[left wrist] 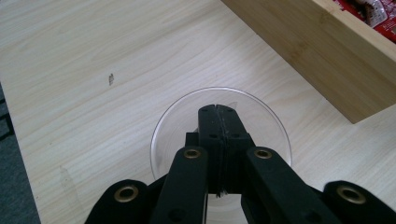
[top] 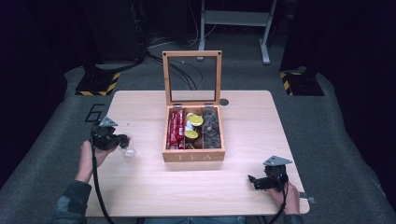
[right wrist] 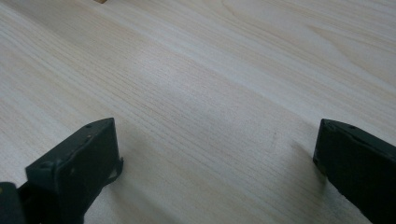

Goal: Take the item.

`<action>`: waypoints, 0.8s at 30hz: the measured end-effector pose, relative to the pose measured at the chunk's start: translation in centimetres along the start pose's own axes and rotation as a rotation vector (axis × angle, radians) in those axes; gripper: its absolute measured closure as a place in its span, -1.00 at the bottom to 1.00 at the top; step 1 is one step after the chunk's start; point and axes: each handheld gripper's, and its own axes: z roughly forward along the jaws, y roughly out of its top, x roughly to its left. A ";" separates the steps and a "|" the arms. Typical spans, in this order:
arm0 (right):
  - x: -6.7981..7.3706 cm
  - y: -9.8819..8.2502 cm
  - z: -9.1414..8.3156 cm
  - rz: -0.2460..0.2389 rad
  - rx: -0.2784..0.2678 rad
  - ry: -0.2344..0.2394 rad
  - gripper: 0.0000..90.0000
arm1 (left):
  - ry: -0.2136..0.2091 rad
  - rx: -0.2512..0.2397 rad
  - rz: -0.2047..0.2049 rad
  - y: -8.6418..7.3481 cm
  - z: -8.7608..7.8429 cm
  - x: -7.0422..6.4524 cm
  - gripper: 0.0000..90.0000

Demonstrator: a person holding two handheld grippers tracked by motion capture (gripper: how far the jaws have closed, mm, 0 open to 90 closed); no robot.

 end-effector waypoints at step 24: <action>0.0 0.0 0.0 0.006 -0.002 0.000 -1.00 | -0.057 -0.127 -0.102 -0.6 -2.1 -0.3 -0.62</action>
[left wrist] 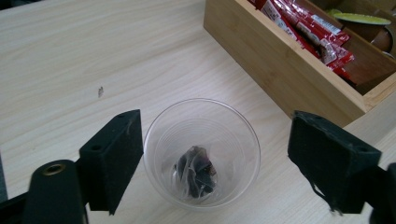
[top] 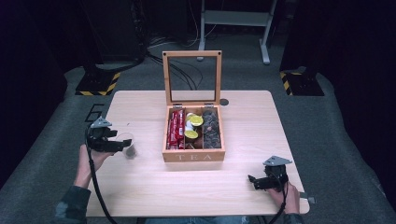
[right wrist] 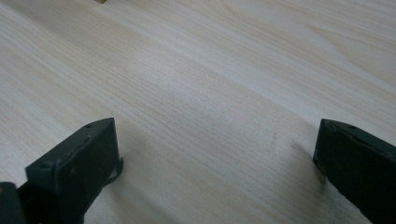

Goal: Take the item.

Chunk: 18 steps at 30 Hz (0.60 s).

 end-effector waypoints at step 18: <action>0.0 0.0 0.0 -0.003 0.002 0.000 -1.00 | 0.004 -0.082 0.024 -0.7 -2.7 -2.1 -0.87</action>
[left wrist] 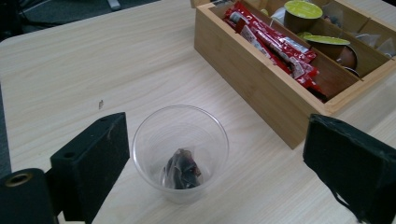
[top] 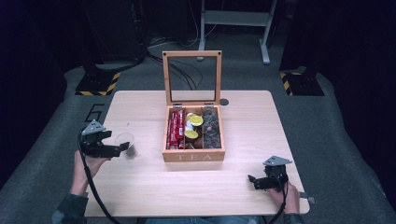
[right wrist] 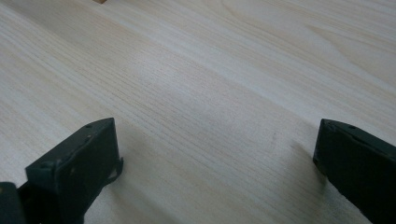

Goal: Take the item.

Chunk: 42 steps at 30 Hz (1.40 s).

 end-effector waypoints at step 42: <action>0.1 0.0 0.0 0.009 -0.003 -0.006 -1.00 | -0.081 0.040 0.104 -8.1 3.7 -8.1 -1.00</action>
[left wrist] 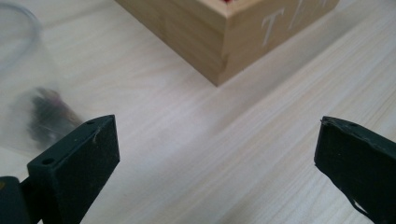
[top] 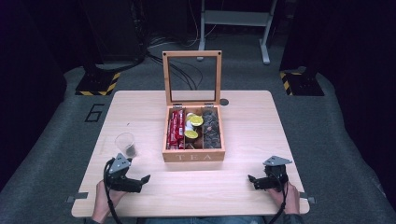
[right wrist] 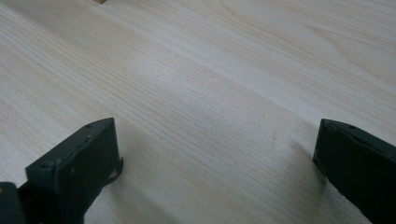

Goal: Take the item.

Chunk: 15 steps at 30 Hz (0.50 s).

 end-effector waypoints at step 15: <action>0.0 0.0 0.0 0.000 0.000 0.000 -1.00 | 0.000 0.122 0.027 -2.1 4.3 -0.8 -1.00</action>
